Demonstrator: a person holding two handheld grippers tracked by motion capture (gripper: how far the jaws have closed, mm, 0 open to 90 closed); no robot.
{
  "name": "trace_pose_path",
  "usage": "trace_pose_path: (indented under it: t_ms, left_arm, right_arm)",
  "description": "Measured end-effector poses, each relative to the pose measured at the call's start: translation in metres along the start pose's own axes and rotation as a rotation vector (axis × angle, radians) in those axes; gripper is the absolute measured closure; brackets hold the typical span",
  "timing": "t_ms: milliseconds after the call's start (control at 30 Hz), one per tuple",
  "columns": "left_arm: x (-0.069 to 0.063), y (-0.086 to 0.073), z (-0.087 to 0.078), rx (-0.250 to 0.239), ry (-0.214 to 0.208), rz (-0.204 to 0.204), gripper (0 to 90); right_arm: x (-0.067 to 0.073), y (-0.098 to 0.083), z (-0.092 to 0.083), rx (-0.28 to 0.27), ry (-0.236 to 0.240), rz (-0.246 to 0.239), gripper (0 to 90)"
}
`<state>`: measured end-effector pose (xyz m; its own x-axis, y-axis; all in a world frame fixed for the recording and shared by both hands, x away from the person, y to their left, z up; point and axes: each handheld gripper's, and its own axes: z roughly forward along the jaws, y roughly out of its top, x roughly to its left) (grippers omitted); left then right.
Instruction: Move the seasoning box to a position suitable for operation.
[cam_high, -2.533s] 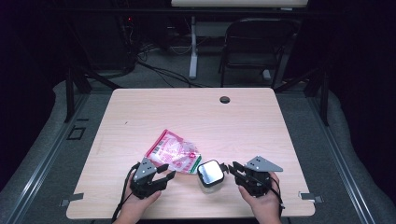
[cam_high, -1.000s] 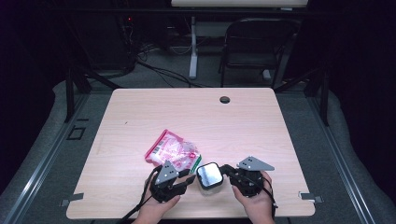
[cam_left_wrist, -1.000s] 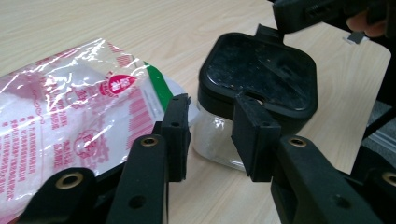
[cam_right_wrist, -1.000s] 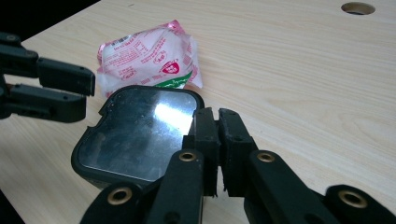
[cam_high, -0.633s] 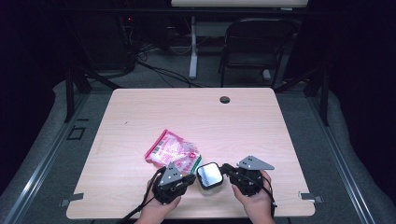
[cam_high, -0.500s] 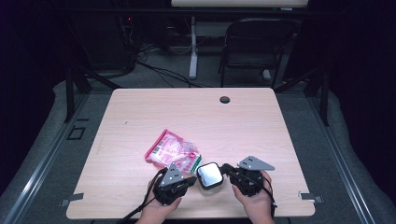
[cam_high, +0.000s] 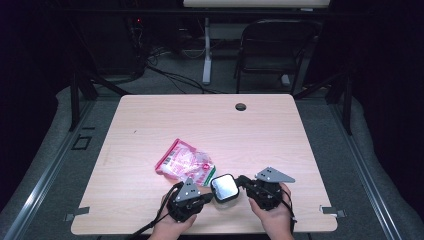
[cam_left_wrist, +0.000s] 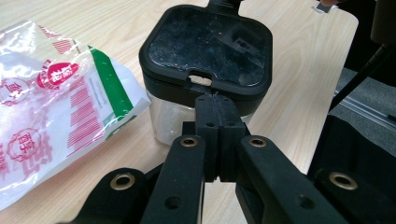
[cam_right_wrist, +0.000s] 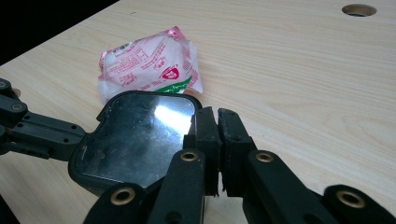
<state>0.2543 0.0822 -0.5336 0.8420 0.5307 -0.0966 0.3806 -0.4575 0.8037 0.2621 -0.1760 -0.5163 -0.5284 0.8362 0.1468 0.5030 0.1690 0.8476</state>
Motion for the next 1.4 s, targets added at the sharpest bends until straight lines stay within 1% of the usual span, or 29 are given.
trace_pose_path:
  t_ms: [233,567,600,633,667,833,900,967,1000,1033,1100,1167,1200,1233,1267,1300,1333,1367,1400]
  left_arm:
    - [-0.001,0.001,-0.001,0.003,0.002,-0.004,90.0]
    - [0.000,0.004,-0.003,-0.016,-0.012,-0.018,90.0]
    - [0.000,0.005,-0.003,-0.019,-0.011,-0.017,90.0]
    - [0.000,0.005,-0.003,-0.019,-0.011,-0.017,90.0]
    - [0.001,0.007,-0.004,-0.019,-0.011,-0.014,90.0]
    - [0.000,0.013,-0.005,-0.029,-0.008,-0.009,90.0]
    - [-0.001,0.017,-0.005,-0.034,-0.004,-0.010,90.0]
    - [-0.002,0.021,-0.007,-0.035,-0.005,0.000,90.0]
    - [-0.002,0.022,-0.007,-0.041,-0.002,-0.005,90.0]
    - [-0.002,0.022,-0.007,-0.041,-0.002,-0.005,90.0]
    - [-0.002,0.027,-0.007,-0.044,0.001,-0.001,90.0]
    - [-0.003,0.029,-0.007,-0.045,0.001,-0.003,90.0]
    - [-0.003,0.032,-0.007,-0.047,0.000,-0.005,90.0]
    - [-0.003,0.032,-0.007,-0.047,0.000,-0.005,90.0]
    - [-0.003,0.035,-0.007,-0.050,-0.003,-0.003,90.0]
    - [-0.003,0.035,-0.007,-0.050,-0.003,-0.003,90.0]
    - [-0.004,0.039,-0.007,-0.048,0.002,0.001,90.0]
    - [-0.004,0.040,-0.007,-0.051,0.000,0.000,90.0]
    - [-0.004,0.041,-0.007,-0.049,-0.004,0.001,90.0]
  right_arm:
    - [0.000,0.000,0.000,0.004,-0.001,-0.002,87.9]
    - [-0.001,-0.001,-0.001,-0.003,0.002,-0.007,86.9]
    - [-0.001,-0.002,-0.001,-0.001,0.011,-0.021,83.4]
    - [-0.001,-0.002,-0.001,-0.001,0.011,-0.021,83.4]
    - [0.000,-0.002,-0.001,-0.004,0.009,-0.031,81.3]
    - [0.001,-0.001,-0.007,-0.005,0.012,-0.033,76.4]
    - [0.001,0.000,-0.012,0.008,0.024,-0.036,73.5]
    - [0.002,-0.001,-0.017,0.008,0.035,-0.054,71.3]
    - [0.004,-0.002,-0.019,0.005,0.039,-0.072,70.5]
    - [0.005,-0.004,-0.021,0.007,0.038,-0.080,69.7]
    - [0.009,-0.008,-0.024,0.011,0.037,-0.105,67.8]
    - [0.012,-0.010,-0.026,0.011,0.048,-0.133,64.2]
    - [0.014,-0.010,-0.027,0.015,0.047,-0.149,62.0]
    - [0.014,-0.010,-0.027,0.015,0.047,-0.149,62.0]
    - [0.016,-0.011,-0.026,0.022,0.049,-0.177,59.0]
    - [0.016,-0.011,-0.026,0.022,0.049,-0.177,59.0]
    - [0.017,-0.012,-0.027,0.028,0.055,-0.194,58.1]
    - [0.018,-0.012,-0.027,0.026,0.056,-0.200,57.2]
    - [0.018,-0.011,-0.027,0.023,0.062,-0.199,56.6]
